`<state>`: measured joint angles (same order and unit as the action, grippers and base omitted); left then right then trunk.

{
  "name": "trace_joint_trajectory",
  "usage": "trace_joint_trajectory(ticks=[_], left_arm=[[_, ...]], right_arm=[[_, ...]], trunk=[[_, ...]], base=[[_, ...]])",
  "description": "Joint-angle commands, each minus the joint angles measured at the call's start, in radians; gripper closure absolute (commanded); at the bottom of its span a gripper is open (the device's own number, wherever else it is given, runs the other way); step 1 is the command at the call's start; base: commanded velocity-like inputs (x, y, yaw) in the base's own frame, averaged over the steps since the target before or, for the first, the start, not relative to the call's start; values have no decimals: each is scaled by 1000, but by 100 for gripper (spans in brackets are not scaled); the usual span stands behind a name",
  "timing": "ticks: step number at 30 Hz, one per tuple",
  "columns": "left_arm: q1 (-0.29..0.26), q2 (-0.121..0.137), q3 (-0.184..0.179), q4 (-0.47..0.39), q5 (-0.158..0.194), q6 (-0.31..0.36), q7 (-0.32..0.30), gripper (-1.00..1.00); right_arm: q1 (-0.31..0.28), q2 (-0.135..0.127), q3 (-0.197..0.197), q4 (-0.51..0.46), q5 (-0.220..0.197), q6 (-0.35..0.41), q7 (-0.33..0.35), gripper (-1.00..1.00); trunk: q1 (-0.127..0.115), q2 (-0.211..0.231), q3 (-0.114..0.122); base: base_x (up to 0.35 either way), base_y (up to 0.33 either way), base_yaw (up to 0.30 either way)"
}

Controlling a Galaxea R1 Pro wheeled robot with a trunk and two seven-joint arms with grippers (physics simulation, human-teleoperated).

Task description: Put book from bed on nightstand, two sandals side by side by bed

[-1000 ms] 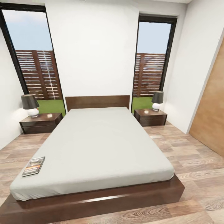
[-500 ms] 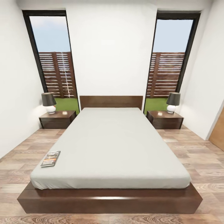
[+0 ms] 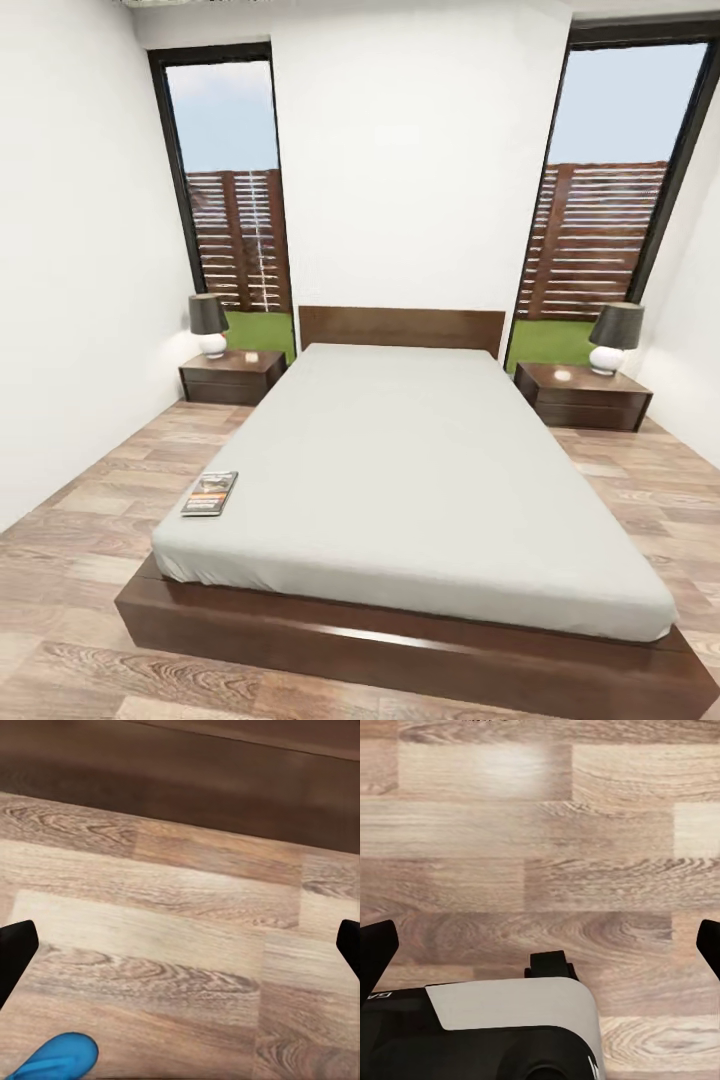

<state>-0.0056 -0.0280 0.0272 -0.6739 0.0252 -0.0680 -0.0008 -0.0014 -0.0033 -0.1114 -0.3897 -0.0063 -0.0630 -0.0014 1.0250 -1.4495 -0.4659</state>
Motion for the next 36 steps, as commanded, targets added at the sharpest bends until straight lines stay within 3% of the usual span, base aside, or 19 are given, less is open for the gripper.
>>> trace_joint_trajectory(ticks=[1,36], left_arm=[[-1,-1,2,0,3,-3,0,-100],[-1,0,2,0,3,-3,0,-100]], right_arm=[[0,0,-2,0,-1,-3,0,-100],[0,1,-2,0,0,-3,0,-100]], trunk=[[0,-1,-1],[0,-1,-1]], base=[[0,0,271],[0,0,271]])
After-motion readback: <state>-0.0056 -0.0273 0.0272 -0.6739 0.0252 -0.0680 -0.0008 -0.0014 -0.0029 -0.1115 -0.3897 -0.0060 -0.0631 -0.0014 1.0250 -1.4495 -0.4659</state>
